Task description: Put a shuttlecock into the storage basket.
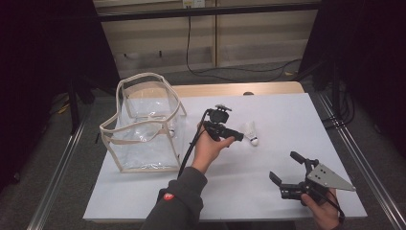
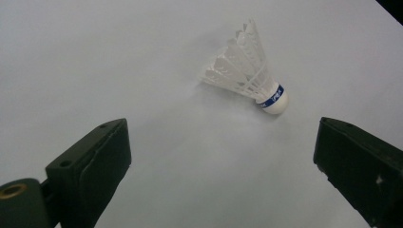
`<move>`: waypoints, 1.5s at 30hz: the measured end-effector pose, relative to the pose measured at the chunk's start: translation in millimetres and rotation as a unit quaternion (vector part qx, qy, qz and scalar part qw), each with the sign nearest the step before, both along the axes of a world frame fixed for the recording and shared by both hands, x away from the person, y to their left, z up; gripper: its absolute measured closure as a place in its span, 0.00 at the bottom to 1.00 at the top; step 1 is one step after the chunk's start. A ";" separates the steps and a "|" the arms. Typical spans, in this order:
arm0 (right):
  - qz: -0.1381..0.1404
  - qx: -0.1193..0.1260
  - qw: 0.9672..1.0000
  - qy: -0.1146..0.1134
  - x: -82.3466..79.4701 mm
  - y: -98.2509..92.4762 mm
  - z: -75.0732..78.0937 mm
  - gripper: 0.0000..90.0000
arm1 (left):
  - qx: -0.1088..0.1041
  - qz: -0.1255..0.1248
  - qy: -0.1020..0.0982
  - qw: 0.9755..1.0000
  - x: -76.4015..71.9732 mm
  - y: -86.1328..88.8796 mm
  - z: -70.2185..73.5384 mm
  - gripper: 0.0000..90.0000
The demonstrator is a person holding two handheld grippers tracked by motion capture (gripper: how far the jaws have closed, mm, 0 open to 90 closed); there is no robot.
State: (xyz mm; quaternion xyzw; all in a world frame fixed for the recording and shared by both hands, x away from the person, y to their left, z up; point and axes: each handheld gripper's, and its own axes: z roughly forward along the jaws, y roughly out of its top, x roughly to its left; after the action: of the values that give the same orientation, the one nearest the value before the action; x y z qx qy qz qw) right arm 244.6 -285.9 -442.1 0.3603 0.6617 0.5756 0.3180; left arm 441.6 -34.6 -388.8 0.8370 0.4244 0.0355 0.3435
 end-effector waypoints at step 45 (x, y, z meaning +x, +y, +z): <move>-0.002 -0.001 1.000 0.000 -0.4 -1.3 0.1 0.03 | 0.008 0.013 -0.012 1.000 7.1 -32.7 -33.2 0.09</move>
State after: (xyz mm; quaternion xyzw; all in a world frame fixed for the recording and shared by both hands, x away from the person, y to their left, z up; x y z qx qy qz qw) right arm 244.2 -287.1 -442.0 0.3619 0.6612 0.5744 0.3194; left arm 448.7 -67.3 -422.0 0.8335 0.4308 0.0535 0.3419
